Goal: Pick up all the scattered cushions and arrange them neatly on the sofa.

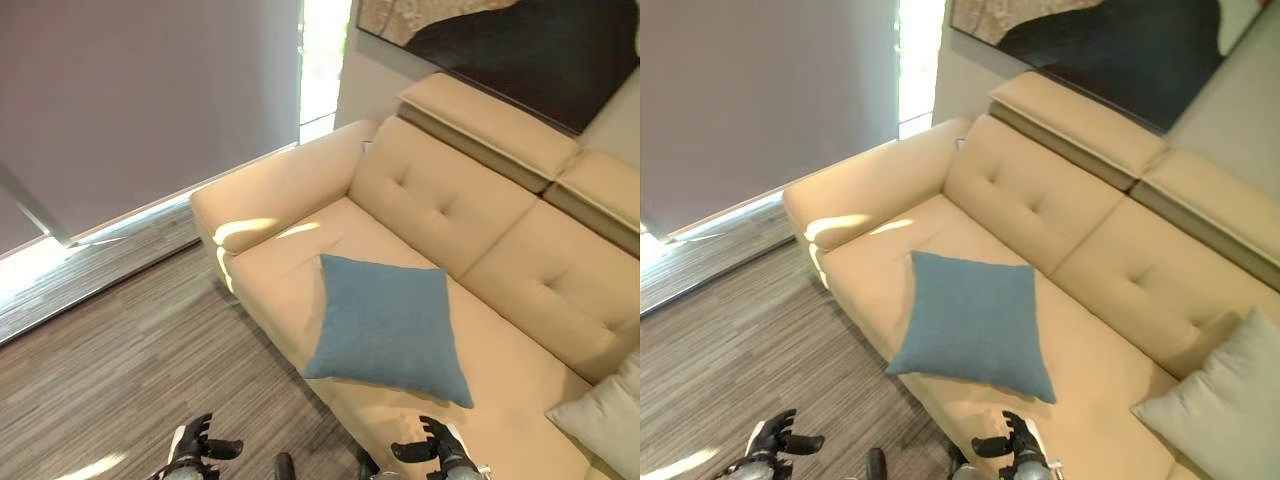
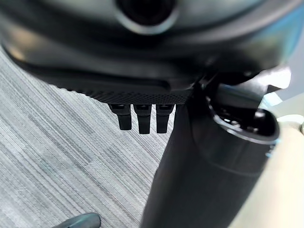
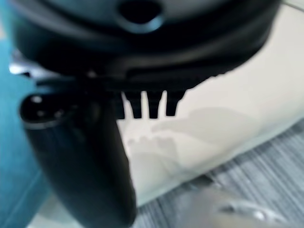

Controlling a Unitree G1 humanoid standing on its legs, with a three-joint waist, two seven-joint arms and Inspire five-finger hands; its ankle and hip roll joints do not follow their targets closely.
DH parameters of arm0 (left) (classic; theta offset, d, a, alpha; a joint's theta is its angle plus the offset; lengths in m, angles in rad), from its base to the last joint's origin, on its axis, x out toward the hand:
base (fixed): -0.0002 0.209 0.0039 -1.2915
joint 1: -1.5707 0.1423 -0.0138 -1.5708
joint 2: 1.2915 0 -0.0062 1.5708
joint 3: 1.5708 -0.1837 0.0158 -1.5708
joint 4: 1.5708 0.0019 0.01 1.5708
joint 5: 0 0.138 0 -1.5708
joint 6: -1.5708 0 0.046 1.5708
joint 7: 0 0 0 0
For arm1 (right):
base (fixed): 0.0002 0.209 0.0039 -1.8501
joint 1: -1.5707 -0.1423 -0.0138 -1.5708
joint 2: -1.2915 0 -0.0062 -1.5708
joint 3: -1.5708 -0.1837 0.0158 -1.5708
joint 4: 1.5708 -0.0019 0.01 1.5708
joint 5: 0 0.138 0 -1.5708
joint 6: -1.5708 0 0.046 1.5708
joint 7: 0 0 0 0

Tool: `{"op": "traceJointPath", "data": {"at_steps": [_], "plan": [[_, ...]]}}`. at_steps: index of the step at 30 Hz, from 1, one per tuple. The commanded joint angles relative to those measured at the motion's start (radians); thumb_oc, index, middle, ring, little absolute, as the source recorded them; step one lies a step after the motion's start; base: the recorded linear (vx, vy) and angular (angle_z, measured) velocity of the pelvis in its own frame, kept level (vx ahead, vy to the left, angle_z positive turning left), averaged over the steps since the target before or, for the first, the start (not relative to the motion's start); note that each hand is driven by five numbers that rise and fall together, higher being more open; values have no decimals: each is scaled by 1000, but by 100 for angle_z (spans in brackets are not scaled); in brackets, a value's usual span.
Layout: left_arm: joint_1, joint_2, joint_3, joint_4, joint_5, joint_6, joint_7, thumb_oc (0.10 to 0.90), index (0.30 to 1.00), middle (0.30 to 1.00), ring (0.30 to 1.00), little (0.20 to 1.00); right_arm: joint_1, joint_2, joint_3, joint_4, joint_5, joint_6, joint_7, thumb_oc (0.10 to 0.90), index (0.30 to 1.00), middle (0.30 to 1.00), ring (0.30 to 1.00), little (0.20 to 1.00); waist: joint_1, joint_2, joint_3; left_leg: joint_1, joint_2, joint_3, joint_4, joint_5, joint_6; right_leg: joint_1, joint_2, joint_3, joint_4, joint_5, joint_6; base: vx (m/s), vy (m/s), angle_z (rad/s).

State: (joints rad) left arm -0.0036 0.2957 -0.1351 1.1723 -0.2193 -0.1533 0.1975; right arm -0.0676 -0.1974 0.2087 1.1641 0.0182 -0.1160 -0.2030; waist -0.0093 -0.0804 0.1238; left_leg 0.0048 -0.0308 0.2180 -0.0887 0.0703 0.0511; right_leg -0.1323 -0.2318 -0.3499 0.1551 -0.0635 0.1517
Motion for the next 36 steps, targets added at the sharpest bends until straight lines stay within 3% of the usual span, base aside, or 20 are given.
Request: {"op": "traceJointPath", "data": {"at_steps": [1,14,15,19,28,36], "plan": [[-10,-18,29,-9,-6,-44,20,800,900,900,900,900,24,-73,-21,-5,-3,-2,-54,800,900,900,900,900,2,-2,-17,-5,34,-82,22,-92,-62,78,78,84,-104,89,2,54,-60,-13],[-7,-12,36,-24,17,-37,27,800,900,900,900,900,82,-108,-78,19,27,-11,-77,800,900,900,900,900,-40,13,-54,38,42,-60,1,-109,-77,160,116,133,-230,107,2,46,-39,-14],[-22,36,62,-34,36,-36,47,800,900,900,900,900,81,-174,-112,-12,25,-18,-87,800,900,900,900,900,-45,15,-58,47,43,-52,1,-113,-80,171,119,140,-235,105,3,54,-28,-5],[-45,87,107,-76,10,-46,64,800,900,900,900,900,75,-273,-160,-106,18,-23,-101,800,900,900,900,900,-51,19,-63,53,46,-42,1,-118,-85,179,121,144,-242,104,6,33,-11,-6],[-72,109,146,-310,-98,-89,103,800,900,900,900,900,2,-420,-224,-404,-7,-26,-141,800,900,900,900,900,-52,21,-74,50,56,-41,1,-124,-92,173,124,143,-242,93,12,19,-3,-4],[-186,76,85,-438,-173,-113,132,800,900,900,900,900,-132,-348,-195,-457,128,-51,-177,800,900,900,900,900,-46,25,-68,-11,65,-59,1,-108,-105,124,126,127,-242,91,14,-23,-16,4]]}}
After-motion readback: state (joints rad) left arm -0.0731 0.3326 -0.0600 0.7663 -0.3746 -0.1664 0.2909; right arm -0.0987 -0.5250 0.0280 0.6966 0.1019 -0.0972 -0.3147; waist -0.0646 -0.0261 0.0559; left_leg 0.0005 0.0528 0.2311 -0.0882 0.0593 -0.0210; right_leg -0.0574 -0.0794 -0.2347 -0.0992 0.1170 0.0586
